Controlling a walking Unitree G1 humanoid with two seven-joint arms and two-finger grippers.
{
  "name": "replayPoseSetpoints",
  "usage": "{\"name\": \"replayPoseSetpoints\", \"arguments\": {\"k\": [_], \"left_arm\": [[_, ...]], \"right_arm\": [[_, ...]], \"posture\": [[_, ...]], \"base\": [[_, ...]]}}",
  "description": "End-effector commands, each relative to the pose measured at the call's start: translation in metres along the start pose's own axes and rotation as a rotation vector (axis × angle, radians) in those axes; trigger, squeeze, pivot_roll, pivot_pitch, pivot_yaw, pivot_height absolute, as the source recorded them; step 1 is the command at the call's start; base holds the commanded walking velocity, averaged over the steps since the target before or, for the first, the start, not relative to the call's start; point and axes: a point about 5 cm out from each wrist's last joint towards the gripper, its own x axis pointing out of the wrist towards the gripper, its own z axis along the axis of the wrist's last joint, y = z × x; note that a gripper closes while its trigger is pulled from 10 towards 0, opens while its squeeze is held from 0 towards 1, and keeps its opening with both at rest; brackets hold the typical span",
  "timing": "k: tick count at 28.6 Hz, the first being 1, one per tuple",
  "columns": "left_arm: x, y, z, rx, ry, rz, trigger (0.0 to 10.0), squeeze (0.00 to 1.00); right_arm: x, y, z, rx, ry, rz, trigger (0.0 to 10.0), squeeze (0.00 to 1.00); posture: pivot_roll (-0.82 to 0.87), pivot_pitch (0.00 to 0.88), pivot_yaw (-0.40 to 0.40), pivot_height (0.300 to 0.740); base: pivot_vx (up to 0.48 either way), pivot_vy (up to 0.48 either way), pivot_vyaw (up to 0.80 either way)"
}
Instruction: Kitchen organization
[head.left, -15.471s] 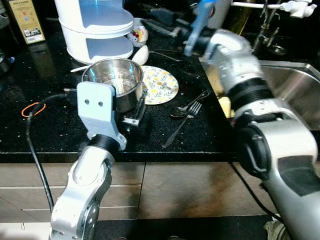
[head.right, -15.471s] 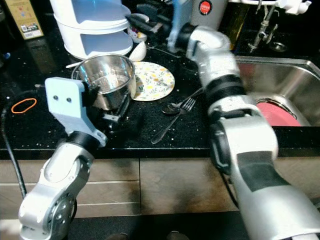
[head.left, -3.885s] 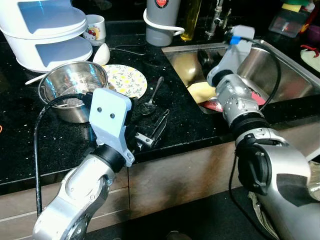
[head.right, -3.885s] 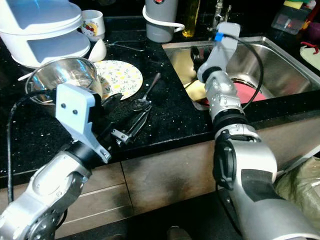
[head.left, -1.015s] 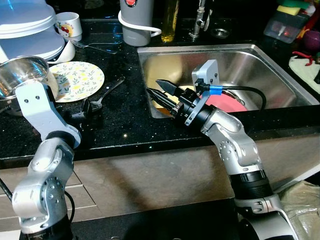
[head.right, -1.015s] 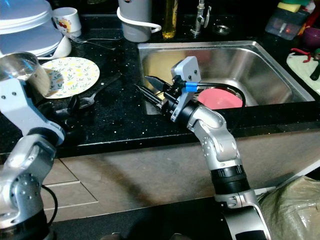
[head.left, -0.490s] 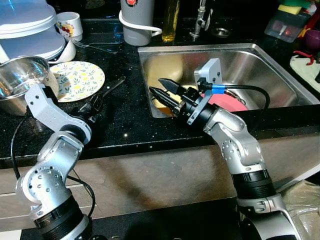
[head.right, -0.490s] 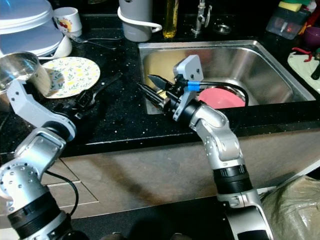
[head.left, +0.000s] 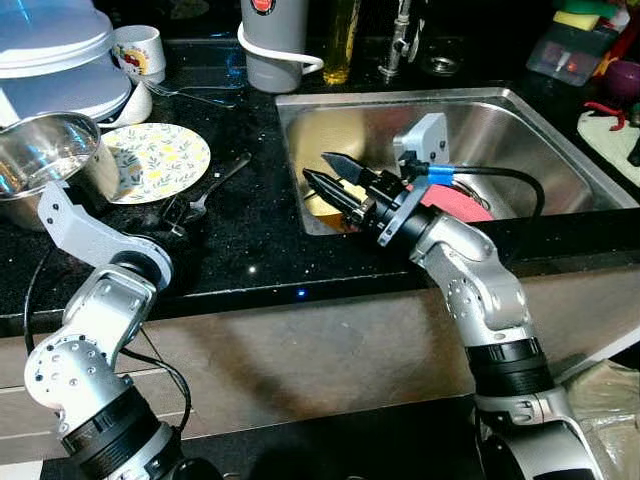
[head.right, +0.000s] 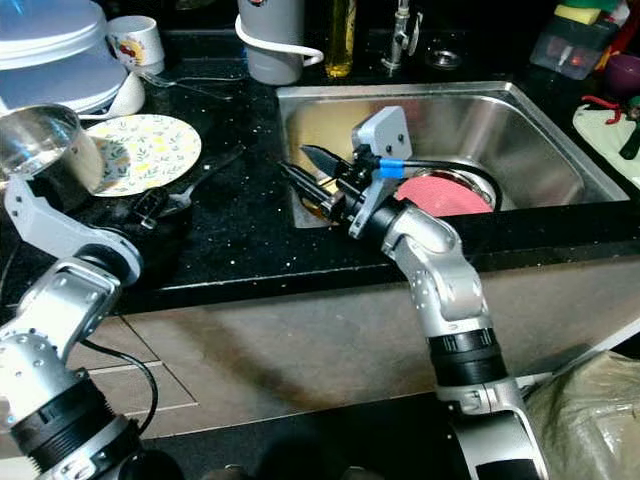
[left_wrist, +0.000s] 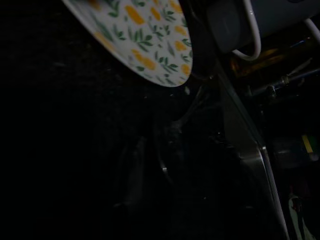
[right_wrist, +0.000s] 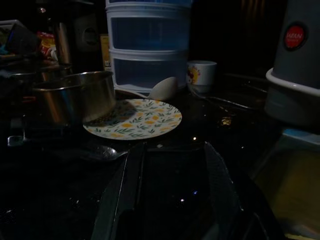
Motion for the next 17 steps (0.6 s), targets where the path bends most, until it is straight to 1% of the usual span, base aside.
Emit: {"name": "replayPoseSetpoints", "arguments": {"k": [1, 6, 17], "left_arm": [[0.0044, 0.011, -0.0197, -0.054, 0.099, 0.071, 0.0, 0.0], [0.0029, 0.0156, -0.0237, -0.069, 0.143, 0.103, 0.0, 0.0], [0.002, 0.0185, -0.0256, -0.076, 0.166, 0.122, 0.0, 0.0]], "right_arm": [[0.0008, -0.0006, 0.007, -0.015, -0.011, 0.001, 10.0, 0.0], [0.0013, -0.0006, 0.0092, -0.02, -0.017, 0.001, 10.0, 0.0], [0.0021, -0.0002, 0.0136, -0.032, -0.028, 0.002, 10.0, 0.0]], "posture": [[0.07, 0.061, -0.054, 0.732], [0.07, 0.055, -0.053, 0.732], [0.07, 0.051, -0.05, 0.732]], "base": [[0.0, 0.0, 0.0], [0.0, 0.0, 0.0], [0.0, 0.0, 0.0]]}}
